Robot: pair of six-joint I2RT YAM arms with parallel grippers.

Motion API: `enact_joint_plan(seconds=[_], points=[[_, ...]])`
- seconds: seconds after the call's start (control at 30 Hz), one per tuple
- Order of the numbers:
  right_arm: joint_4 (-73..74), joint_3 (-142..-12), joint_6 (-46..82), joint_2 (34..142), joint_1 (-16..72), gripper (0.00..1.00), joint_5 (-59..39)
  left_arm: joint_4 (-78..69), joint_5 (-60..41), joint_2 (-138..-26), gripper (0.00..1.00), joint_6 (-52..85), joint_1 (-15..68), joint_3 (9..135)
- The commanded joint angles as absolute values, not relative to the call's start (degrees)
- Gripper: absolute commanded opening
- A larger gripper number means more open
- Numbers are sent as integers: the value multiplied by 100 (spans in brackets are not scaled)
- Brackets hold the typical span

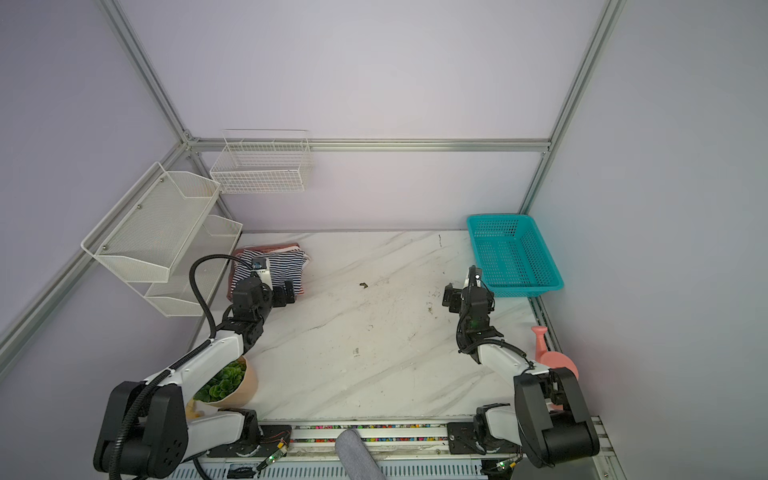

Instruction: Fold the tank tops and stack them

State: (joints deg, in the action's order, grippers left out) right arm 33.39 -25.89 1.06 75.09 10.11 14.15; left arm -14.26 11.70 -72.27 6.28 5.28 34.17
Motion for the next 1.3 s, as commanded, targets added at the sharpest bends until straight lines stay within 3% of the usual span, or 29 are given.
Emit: enact_joint_plan(seconds=[0.0,0.23,0.5,0.63,0.87,1.27], points=[[5143,-2571,-267,7995,882,97,1411,-2879,1651,-7420,100,392,519,2859],[6383,-2585,-167,9028,654,97,1074,-3782,1773,-8040,100,200,519,2527],[8098,-2476,-273,10247,422,97,493,-3483,1643,-8336,99,2,512,2798],[8014,-2467,-202,10206,344,97,333,-3889,1625,-8361,100,-317,505,2615],[7612,-2671,-279,10210,334,97,175,-5953,2093,-9147,100,27,269,2032],[7576,-2679,-312,10183,334,97,253,-5606,2072,-9052,100,123,229,2131]])
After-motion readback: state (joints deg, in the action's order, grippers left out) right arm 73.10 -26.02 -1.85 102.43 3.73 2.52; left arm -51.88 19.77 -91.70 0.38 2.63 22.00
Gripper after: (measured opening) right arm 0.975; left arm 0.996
